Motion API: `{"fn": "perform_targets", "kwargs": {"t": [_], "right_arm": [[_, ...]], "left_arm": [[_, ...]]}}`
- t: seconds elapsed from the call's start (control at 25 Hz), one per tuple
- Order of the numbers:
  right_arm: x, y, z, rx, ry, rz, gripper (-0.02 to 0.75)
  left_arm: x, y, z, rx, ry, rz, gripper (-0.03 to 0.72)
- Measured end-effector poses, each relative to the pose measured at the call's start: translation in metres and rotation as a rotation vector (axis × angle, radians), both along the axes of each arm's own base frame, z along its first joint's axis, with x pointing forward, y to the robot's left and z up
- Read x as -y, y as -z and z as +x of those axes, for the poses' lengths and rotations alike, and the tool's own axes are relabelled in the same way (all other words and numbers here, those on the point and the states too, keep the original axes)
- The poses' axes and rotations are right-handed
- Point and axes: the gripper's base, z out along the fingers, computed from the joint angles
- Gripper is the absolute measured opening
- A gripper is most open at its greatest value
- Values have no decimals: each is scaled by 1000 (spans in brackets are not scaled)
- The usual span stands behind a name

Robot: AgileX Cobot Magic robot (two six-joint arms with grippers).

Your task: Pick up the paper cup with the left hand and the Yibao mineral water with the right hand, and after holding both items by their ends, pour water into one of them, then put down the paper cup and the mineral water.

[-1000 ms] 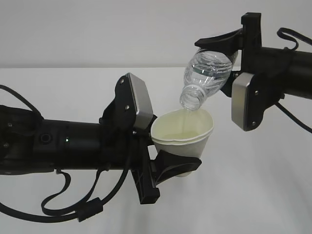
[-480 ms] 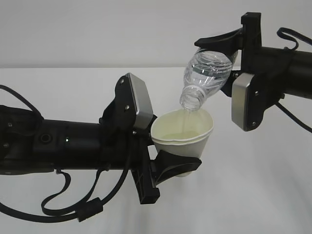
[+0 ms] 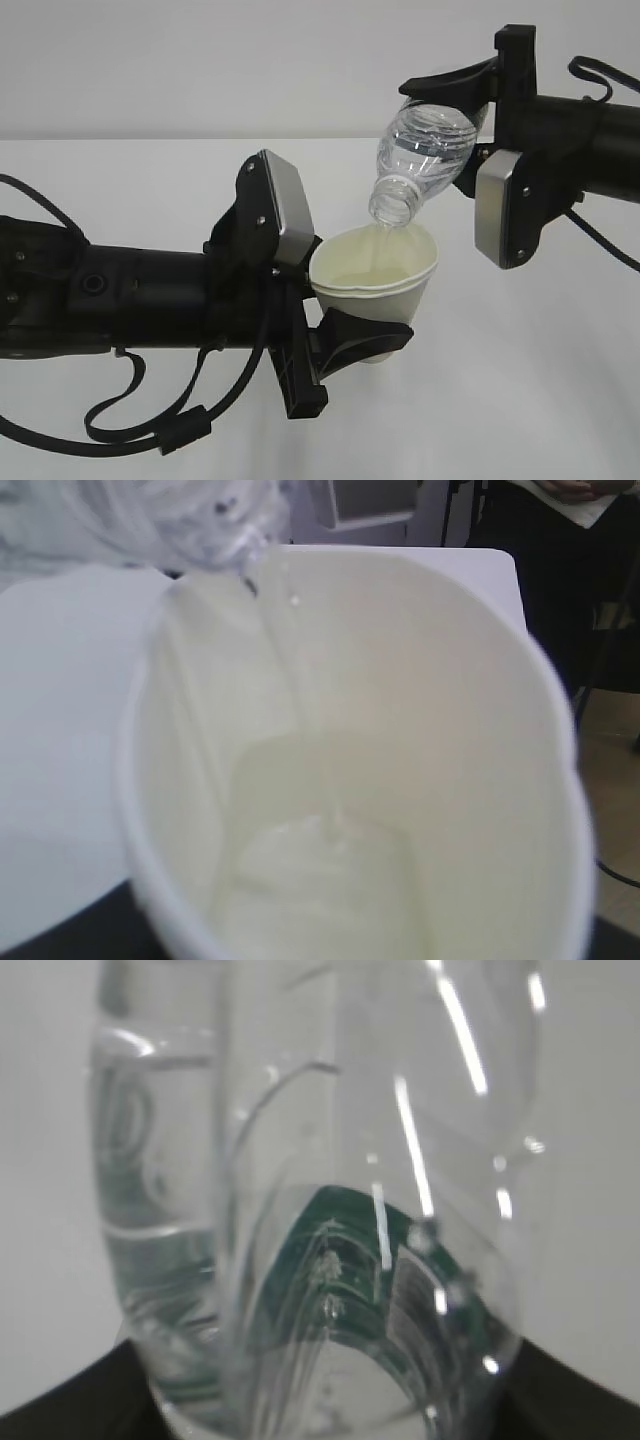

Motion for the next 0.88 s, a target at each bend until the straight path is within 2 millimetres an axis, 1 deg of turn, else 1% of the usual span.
{"fn": "perform_targets", "kwargs": {"t": [0.88], "right_arm": [[0,0,0,1,1,0,447]], "left_arm": [[0,0,0,0,0,0,383]]}}
